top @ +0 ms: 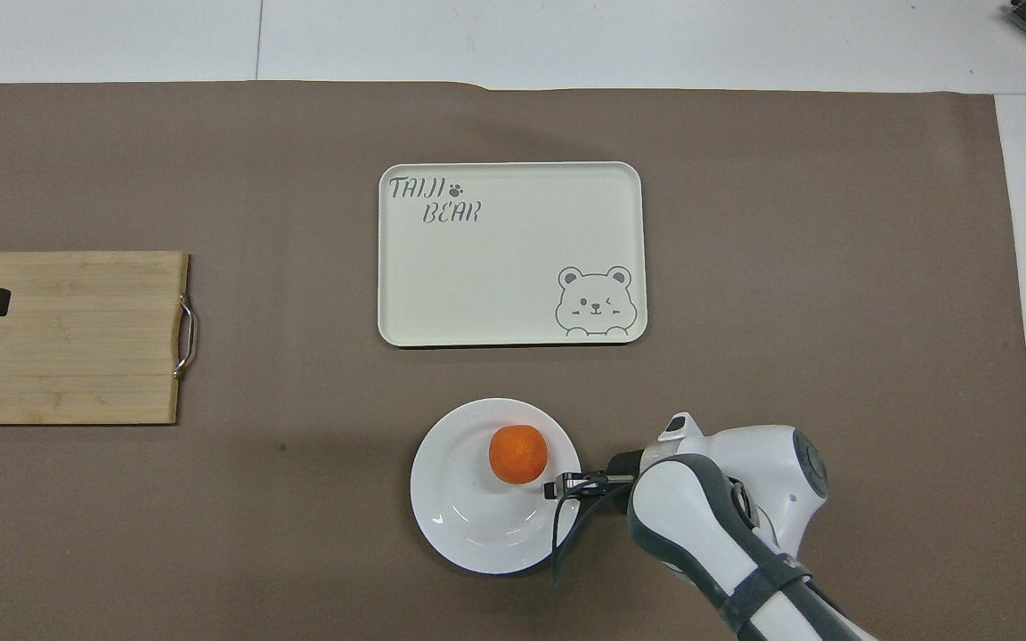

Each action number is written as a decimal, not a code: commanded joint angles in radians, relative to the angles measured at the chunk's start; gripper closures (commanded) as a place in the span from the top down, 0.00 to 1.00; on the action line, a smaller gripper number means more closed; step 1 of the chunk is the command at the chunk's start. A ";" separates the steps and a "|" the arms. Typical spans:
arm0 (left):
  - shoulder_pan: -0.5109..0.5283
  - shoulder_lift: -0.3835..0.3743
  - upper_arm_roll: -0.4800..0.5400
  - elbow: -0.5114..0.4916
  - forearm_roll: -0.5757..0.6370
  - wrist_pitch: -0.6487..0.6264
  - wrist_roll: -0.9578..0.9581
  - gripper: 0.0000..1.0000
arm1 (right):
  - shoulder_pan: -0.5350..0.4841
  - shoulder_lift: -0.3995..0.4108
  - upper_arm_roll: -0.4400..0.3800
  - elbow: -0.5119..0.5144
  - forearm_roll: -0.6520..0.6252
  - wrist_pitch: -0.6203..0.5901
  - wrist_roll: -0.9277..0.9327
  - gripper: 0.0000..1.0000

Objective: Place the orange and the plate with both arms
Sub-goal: 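Withdraw the left gripper while the right gripper grasps the plate rim, then slide the plate with the right gripper onto the bear tray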

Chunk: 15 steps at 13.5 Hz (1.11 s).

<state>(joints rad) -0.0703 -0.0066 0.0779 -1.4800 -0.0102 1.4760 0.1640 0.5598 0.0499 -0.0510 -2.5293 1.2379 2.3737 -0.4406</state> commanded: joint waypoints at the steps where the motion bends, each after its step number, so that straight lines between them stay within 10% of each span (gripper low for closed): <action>1: 0.009 -0.015 -0.010 -0.006 0.013 -0.011 -0.011 1.00 | -0.018 0.002 -0.001 -0.003 0.028 -0.029 -0.004 0.00; 15: 0.009 -0.015 -0.009 -0.006 0.013 -0.011 -0.011 1.00 | -0.253 0.016 -0.012 0.199 -0.104 -0.202 0.000 0.00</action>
<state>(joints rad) -0.0702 -0.0075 0.0779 -1.4800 -0.0102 1.4760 0.1633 0.3504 0.0155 -0.0639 -2.4041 1.1727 2.1968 -0.4602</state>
